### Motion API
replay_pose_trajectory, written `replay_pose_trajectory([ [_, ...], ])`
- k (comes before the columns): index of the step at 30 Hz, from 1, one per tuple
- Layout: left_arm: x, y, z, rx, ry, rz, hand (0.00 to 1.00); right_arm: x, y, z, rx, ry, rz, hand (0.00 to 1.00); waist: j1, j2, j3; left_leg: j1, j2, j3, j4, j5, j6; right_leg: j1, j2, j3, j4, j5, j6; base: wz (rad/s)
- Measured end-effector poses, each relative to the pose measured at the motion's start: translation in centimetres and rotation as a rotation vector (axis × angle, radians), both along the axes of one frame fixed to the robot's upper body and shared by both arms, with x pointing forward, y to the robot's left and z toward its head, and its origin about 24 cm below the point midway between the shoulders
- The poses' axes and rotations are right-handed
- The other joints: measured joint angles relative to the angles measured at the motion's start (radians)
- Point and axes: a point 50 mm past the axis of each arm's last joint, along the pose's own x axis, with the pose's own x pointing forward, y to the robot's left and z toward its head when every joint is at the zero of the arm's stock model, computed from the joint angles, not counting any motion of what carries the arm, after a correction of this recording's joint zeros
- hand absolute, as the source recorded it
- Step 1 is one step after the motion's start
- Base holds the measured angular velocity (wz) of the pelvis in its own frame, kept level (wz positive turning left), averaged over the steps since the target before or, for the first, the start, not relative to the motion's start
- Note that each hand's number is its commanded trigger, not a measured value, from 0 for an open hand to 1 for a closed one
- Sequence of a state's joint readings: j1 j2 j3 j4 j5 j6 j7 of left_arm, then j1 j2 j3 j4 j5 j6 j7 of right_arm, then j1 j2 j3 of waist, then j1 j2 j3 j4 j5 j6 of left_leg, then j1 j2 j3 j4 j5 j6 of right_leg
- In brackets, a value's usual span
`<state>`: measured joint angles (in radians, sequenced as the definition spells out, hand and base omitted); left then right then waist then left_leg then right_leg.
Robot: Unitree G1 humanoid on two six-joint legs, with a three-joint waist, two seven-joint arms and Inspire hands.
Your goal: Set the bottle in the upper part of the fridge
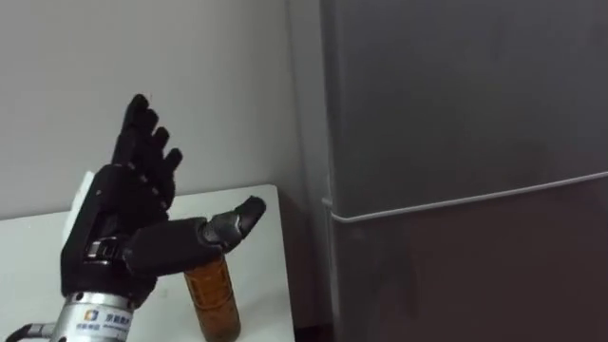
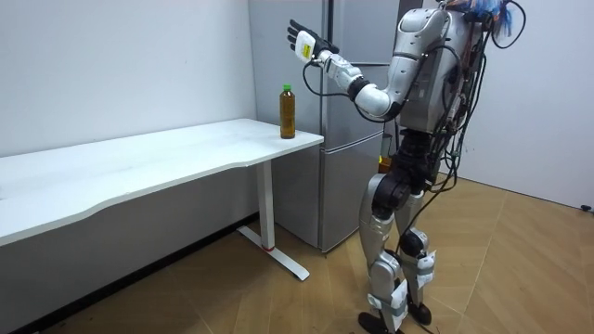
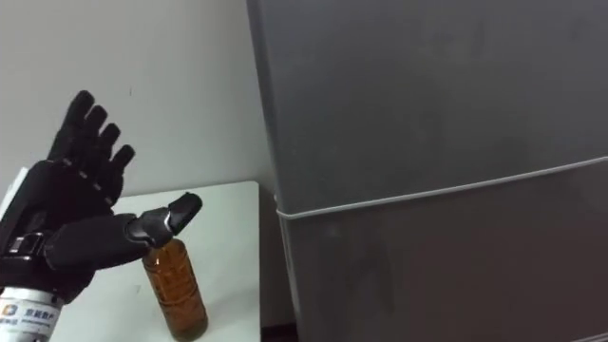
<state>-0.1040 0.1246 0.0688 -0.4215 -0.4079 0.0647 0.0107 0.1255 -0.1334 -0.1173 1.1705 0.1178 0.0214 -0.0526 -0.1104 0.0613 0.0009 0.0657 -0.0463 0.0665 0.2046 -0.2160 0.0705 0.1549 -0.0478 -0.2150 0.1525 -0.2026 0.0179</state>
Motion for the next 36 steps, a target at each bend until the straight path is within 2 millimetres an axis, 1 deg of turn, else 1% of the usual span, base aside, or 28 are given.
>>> replay_pose_trajectory([
  [2, 0.2, -0.2, 0.6, -0.006, -0.025, -0.028, 0.00, 0.0, -0.1, 0.0, -0.001, 0.001, 0.001, 0.00, -0.001, 0.000, -0.0032, 0.000, 0.000, 0.003, -0.001, 0.000, 0.000, -0.003, 0.000, 0.002, 0.000, 0.000, 0.000, -0.02],
  [4, 0.1, -0.5, 1.1, -0.010, -0.053, -0.052, 0.00, 0.0, -0.1, 0.0, 0.002, 0.003, 0.001, 0.00, -0.001, 0.000, -0.0042, 0.003, 0.000, 0.004, -0.001, 0.000, 0.000, -0.003, 0.000, 0.004, 0.000, 0.000, 0.000, -0.02],
  [7, 0.0, -0.9, 1.8, -0.002, -0.088, -0.100, 0.00, 0.0, -0.1, 0.0, 0.008, 0.010, 0.006, 0.00, -0.002, -0.001, -0.0037, 0.012, 0.001, 0.008, -0.003, 0.000, 0.000, 0.000, 0.000, 0.015, 0.000, 0.000, 0.000, -0.05],
  [10, 0.1, -1.9, 2.1, -0.003, -0.106, -0.172, 0.00, 0.4, -0.2, 0.0, 0.003, 0.015, 0.036, 0.00, -0.005, 0.001, -0.0054, -0.002, 0.000, 0.011, -0.005, 0.000, 0.001, -0.005, 0.000, 0.018, 0.000, 0.000, 0.000, -0.02],
  [12, 0.0, -3.0, 2.0, 0.019, -0.109, -0.247, 0.00, 0.6, -0.2, 0.0, 0.001, 0.014, 0.052, 0.00, -0.005, 0.001, -0.0054, -0.008, 0.001, 0.011, -0.004, 0.000, 0.001, -0.012, 0.000, 0.018, 0.001, 0.002, 0.000, 0.00],
  [17, -0.2, -4.8, 1.6, 0.061, -0.098, -0.370, 0.00, 0.8, -0.1, 0.0, 0.002, 0.011, 0.062, 0.00, -0.010, 0.001, -0.0054, -0.015, 0.000, 0.011, 0.002, 0.000, 0.001, -0.017, 0.000, 0.012, 0.000, 0.002, 0.000, 0.00],
  [19, -0.2, -5.1, 1.5, 0.075, -0.096, -0.405, 0.00, 0.9, -0.1, 0.0, 0.004, 0.008, 0.060, 0.00, -0.016, 0.001, -0.0055, -0.022, 0.000, 0.010, 0.002, 0.000, 0.001, -0.023, 0.000, 0.010, 0.000, 0.002, 0.000, 0.02],
  [22, -0.3, -5.5, 1.4, 0.094, -0.086, -0.447, 0.00, 1.1, 0.0, 0.0, 0.007, 0.005, 0.061, 0.00, -0.025, 0.000, -0.0051, -0.023, 0.001, 0.010, 0.002, 0.001, 0.001, -0.026, 0.000, 0.011, 0.000, 0.002, 0.000, 0.00],
  [27, -0.4, -5.8, 1.3, 0.115, -0.092, -0.486, 0.00, 1.2, 0.1, 0.0, 0.011, 0.005, 0.061, 0.00, -0.025, -0.003, -0.0035, -0.024, 0.000, 0.010, 0.001, 0.001, 0.001, -0.026, 0.000, 0.012, 0.000, 0.002, 0.000, 0.00],
  [36, -0.4, -6.0, 1.1, 0.126, -0.079, -0.502, 0.00, 1.3, 0.0, 0.0, 0.018, 0.006, 0.078, 0.00, -0.026, 0.000, -0.0048, -0.021, 0.000, 0.008, 0.002, 0.001, 0.001, -0.020, 0.000, 0.015, 0.000, 0.002, 0.000, 0.00],
])
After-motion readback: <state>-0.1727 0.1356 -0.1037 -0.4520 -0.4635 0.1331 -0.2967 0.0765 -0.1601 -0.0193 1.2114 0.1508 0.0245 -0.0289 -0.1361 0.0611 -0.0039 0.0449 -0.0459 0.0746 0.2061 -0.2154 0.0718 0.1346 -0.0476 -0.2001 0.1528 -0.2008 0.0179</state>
